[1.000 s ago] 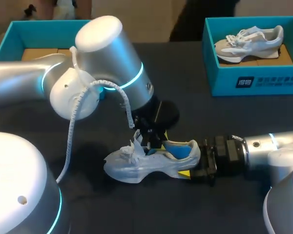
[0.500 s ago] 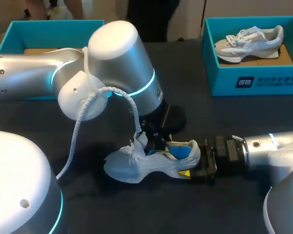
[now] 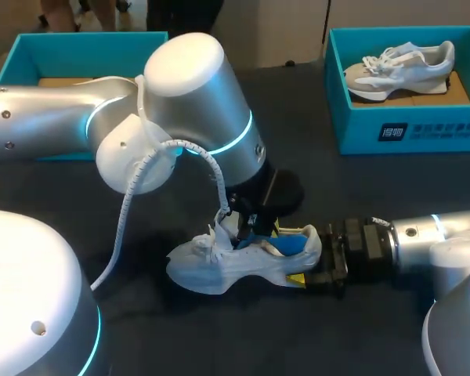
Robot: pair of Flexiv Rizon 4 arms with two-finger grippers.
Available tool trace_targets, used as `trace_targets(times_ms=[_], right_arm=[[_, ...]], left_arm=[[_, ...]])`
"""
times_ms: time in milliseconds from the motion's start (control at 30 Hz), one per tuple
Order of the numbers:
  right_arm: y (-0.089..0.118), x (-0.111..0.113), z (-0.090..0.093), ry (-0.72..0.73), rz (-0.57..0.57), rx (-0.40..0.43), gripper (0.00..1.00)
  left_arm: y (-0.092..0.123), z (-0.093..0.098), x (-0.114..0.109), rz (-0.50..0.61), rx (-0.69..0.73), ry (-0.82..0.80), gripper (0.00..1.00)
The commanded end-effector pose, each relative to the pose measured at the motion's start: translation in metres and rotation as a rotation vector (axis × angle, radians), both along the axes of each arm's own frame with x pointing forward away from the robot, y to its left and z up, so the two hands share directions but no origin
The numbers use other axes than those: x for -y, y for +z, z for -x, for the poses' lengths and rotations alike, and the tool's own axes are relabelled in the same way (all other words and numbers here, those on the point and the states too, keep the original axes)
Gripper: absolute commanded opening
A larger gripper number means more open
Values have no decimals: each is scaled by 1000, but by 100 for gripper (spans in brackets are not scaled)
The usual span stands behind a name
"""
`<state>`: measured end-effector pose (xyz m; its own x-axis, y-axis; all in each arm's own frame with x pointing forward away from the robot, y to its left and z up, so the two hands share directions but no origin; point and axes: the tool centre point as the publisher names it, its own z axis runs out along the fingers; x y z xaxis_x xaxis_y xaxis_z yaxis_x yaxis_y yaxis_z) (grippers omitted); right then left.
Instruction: Take the shoe out of the shoebox, open the shoe tongue, remove and reinsert the insole, then place the shoe into the shoebox
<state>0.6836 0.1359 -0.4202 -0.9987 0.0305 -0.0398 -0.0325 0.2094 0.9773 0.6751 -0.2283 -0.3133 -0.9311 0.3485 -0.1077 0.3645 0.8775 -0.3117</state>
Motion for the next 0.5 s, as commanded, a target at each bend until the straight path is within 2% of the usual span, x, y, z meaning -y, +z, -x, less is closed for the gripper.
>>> trace_targets(times_ms=[33,267,500], right_arm=[[-3,-3,2,-2,3,0,0],[-3,-3,2,-2,3,0,0],[-3,-3,2,-2,3,0,0]], left_arm=[[5,1,1,-2,5,-9,0],[9,3,1,-3,13,-19,0],[24,5,-1,3,3,-22,0]])
